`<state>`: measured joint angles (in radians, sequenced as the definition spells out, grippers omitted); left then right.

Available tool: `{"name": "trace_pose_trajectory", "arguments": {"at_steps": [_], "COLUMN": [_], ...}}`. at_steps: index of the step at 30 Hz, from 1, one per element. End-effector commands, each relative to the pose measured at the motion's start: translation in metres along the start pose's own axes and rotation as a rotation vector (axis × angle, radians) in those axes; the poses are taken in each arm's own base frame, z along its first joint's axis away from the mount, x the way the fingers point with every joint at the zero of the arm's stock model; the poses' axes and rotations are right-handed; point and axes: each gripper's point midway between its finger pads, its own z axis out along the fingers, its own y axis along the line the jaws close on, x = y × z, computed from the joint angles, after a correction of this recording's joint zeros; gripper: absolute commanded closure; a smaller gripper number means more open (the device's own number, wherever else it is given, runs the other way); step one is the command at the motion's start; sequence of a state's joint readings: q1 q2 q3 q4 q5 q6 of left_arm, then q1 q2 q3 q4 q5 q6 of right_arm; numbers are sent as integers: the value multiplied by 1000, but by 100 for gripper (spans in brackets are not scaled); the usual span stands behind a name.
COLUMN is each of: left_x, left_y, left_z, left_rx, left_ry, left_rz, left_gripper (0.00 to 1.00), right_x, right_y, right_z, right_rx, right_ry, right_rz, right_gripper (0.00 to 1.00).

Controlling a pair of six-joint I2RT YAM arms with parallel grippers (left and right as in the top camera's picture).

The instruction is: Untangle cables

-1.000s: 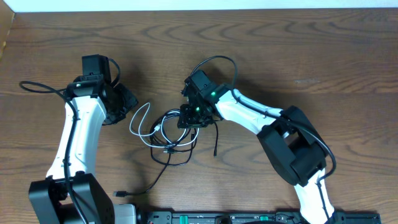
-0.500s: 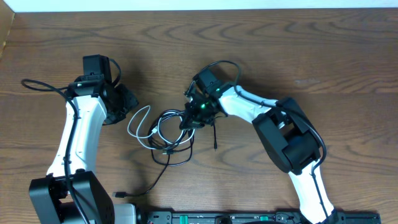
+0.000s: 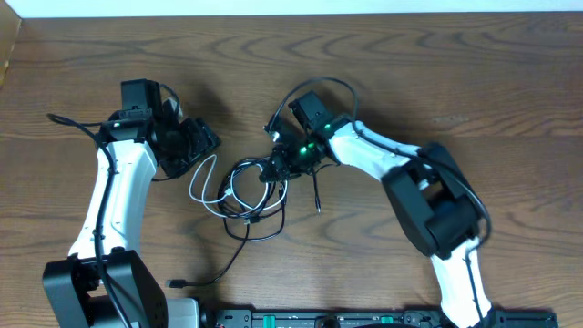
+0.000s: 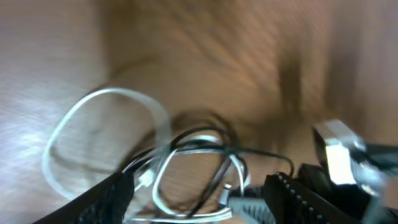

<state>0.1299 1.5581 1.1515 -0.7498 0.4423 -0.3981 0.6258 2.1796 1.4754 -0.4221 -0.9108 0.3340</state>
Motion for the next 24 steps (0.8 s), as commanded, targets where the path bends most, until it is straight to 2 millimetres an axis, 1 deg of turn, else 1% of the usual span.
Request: {"name": "trace_pose_trajectory", "arguments": {"at_steps": [1,6,9,11,15,19,24], "left_x": [8,11,9,7,5,5,5], "left_y": [-19,-33,-33,-30,-24,-22,-22], "left_z": [4,1,1,1,2,3,3], "left_rx": [121,203,205,186,151,142,140], "left_ry": [55,78,70,59,46,43,45], "left_rz": [29,37,49,48,46,45,44], "left_gripper": [27,25,24,24,23,23,23], "right_x": [-17,-25,-27,-28,-29,-30,-30], "right_y": [62,97,111,117,125,129,128], "right_z": [-44,-81,-102,-115,-141,-163,-180], "right_rx": [-50,-60,-60,-55,-43,-32,-18], "right_ry": [-96,-176,-215,-240,-286,-329,-358], "right_rz": [-191,-266,-292,-318,-342,-344,-343], "right_gripper": [99,99,99,99,99,99,99]}}
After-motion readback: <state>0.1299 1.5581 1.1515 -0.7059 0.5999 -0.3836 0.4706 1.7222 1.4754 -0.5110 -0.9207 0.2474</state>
